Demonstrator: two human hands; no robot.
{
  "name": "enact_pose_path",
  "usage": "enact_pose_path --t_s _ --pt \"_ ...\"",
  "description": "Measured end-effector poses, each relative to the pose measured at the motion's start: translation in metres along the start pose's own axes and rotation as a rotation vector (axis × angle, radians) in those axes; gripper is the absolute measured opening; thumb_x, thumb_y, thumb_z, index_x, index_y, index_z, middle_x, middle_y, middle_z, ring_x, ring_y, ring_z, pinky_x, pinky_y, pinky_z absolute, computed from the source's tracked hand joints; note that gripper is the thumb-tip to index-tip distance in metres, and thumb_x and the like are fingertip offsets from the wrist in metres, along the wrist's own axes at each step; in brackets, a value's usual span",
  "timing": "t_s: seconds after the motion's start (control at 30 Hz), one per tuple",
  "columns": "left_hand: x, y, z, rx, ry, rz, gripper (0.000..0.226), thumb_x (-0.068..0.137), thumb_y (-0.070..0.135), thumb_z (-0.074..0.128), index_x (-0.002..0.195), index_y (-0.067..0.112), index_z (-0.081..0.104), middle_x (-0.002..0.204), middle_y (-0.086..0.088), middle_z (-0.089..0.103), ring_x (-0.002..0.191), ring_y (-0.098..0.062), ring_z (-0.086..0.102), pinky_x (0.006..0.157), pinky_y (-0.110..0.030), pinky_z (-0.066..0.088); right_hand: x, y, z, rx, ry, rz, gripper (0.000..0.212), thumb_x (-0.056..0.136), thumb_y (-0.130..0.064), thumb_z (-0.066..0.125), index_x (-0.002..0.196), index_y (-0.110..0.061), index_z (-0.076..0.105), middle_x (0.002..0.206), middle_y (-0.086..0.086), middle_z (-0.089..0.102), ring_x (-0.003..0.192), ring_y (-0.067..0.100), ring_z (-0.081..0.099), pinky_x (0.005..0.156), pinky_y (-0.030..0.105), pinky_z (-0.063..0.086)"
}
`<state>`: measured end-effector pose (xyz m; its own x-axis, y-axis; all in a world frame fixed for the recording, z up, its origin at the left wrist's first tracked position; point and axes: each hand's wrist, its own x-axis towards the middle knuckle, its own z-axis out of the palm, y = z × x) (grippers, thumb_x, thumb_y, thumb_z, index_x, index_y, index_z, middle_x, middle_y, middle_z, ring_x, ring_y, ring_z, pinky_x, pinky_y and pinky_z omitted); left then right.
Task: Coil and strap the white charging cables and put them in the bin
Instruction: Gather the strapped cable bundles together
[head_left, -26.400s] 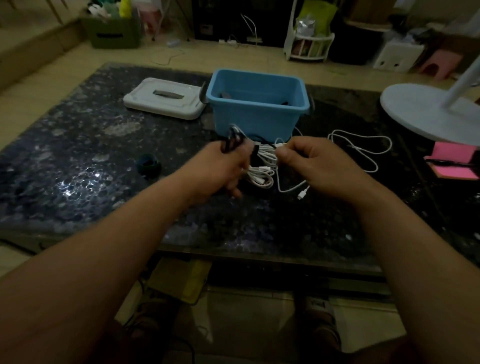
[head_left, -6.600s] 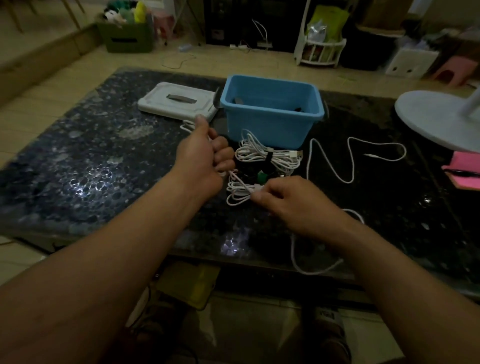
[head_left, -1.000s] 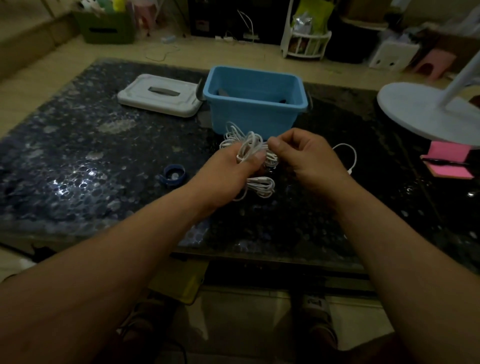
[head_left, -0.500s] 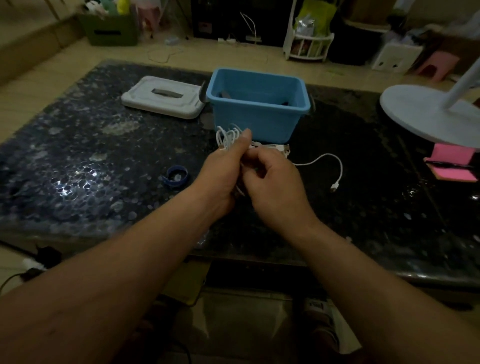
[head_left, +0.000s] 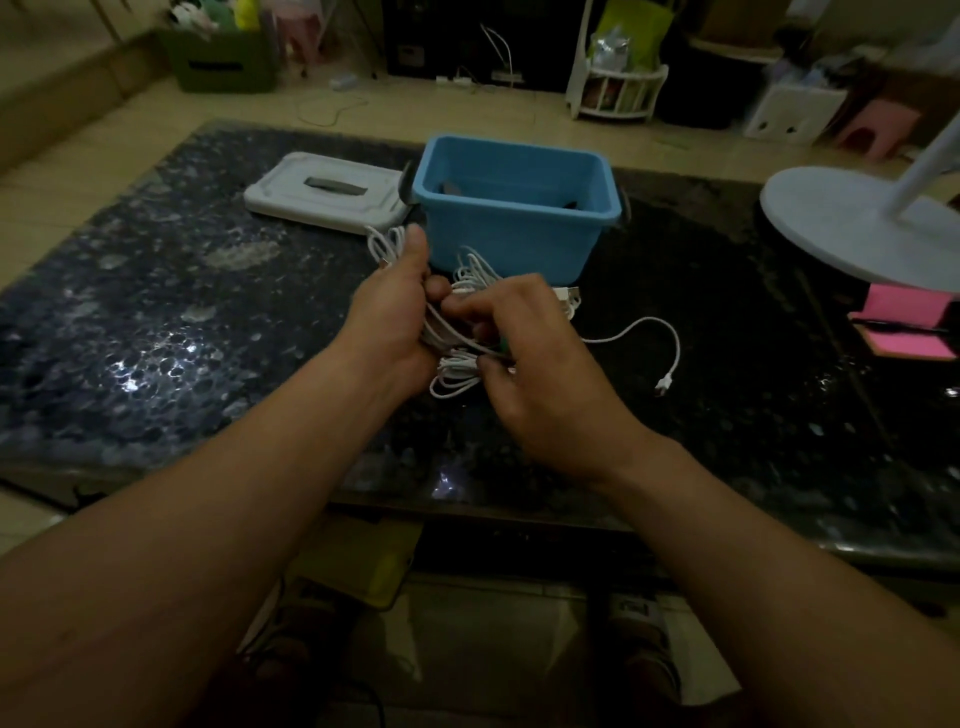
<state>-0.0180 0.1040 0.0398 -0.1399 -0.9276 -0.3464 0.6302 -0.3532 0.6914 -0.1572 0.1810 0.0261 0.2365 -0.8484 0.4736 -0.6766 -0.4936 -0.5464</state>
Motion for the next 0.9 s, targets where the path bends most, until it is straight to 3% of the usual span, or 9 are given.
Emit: enact_pose_path --t_s 0.1,0.2,0.3,0.47,0.57,0.63,0.7,0.8,0.9 --pt "0.008 0.012 -0.007 -0.062 0.006 0.028 0.036 0.107 0.045 0.053 0.082 0.019 0.047 0.058 0.004 0.030 0.045 -0.010 0.033 0.044 -0.024 0.039 0.002 0.008 -0.002 -0.059 0.017 0.025 0.043 0.090 0.005 0.064 0.129 -0.012 0.062 0.125 0.001 0.052 0.112 0.004 0.049 0.101 0.019 0.044" --pt "0.012 0.025 -0.015 0.065 -0.042 0.009 0.040 0.106 0.047 0.054 0.076 0.023 0.044 0.057 0.006 0.024 0.046 -0.007 0.020 0.041 -0.021 0.018 0.005 0.028 -0.018 -0.152 -0.158 0.161 0.012 0.100 -0.025 0.068 0.112 -0.025 0.070 0.105 -0.011 0.065 0.097 0.006 0.060 0.089 0.034 0.053" --pt "0.007 0.025 -0.019 0.429 -0.143 -0.003 0.032 0.107 0.041 0.056 0.081 0.025 0.046 0.062 0.005 0.025 0.050 -0.008 0.019 0.047 -0.025 0.010 0.007 0.051 -0.041 -0.181 -0.304 0.354 0.029 0.093 -0.053 0.072 0.087 -0.025 0.071 0.079 -0.008 0.069 0.075 0.008 0.063 0.072 0.036 0.054" --pt "-0.011 -0.007 -0.011 0.875 -0.352 -0.072 0.023 0.105 0.037 0.060 0.094 0.017 0.059 0.067 -0.001 0.051 0.047 -0.008 0.027 0.045 -0.021 0.018 0.015 0.051 -0.060 0.064 -0.402 0.417 0.022 0.093 -0.041 0.077 0.089 -0.019 0.075 0.083 0.004 0.072 0.071 0.006 0.062 0.066 0.026 0.048" --pt "-0.020 -0.023 -0.004 0.904 -0.516 -0.151 0.033 0.102 0.039 0.062 0.107 0.007 0.063 0.070 -0.007 0.063 0.046 -0.008 0.025 0.044 -0.021 0.019 0.020 0.046 -0.057 0.077 -0.351 0.359 0.012 0.092 -0.026 0.078 0.087 -0.018 0.072 0.080 0.001 0.070 0.070 0.004 0.059 0.065 0.027 0.046" --pt "-0.020 -0.027 -0.004 0.923 -0.557 -0.161 0.029 0.101 0.036 0.064 0.101 0.007 0.061 0.072 -0.011 0.062 0.044 -0.009 0.031 0.043 -0.021 0.026 0.020 0.047 -0.058 0.064 -0.289 0.377 0.019 0.087 -0.031 0.083 0.089 -0.018 0.069 0.082 0.001 0.070 0.070 0.005 0.058 0.065 0.029 0.046" --pt "-0.020 -0.027 -0.007 0.960 -0.583 -0.142 0.020 0.099 0.028 0.069 0.088 0.014 0.060 0.065 -0.003 0.054 0.049 -0.009 0.039 0.049 -0.024 0.035 0.019 0.049 -0.061 0.052 -0.281 0.413 0.031 0.083 -0.040 0.086 0.093 -0.018 0.066 0.084 0.002 0.070 0.071 0.008 0.058 0.065 0.030 0.047" --pt "-0.024 -0.024 -0.005 1.019 -0.636 -0.067 0.006 0.101 0.023 0.067 0.096 0.022 0.066 0.070 0.010 0.055 0.061 -0.002 0.051 0.066 -0.025 0.045 0.016 0.053 -0.064 0.097 -0.344 0.443 0.032 0.086 -0.045 0.083 0.096 -0.018 0.068 0.090 0.005 0.072 0.076 0.009 0.061 0.071 0.033 0.051" --pt "-0.022 -0.013 -0.003 0.924 -0.560 -0.007 0.019 0.106 0.019 0.058 0.089 0.021 0.066 0.060 0.013 0.058 0.065 -0.004 0.055 0.072 -0.022 0.049 0.015 0.064 -0.076 0.193 -0.311 0.486 0.029 0.093 -0.045 0.075 0.103 -0.018 0.072 0.092 0.001 0.075 0.079 0.011 0.067 0.075 0.032 0.054"
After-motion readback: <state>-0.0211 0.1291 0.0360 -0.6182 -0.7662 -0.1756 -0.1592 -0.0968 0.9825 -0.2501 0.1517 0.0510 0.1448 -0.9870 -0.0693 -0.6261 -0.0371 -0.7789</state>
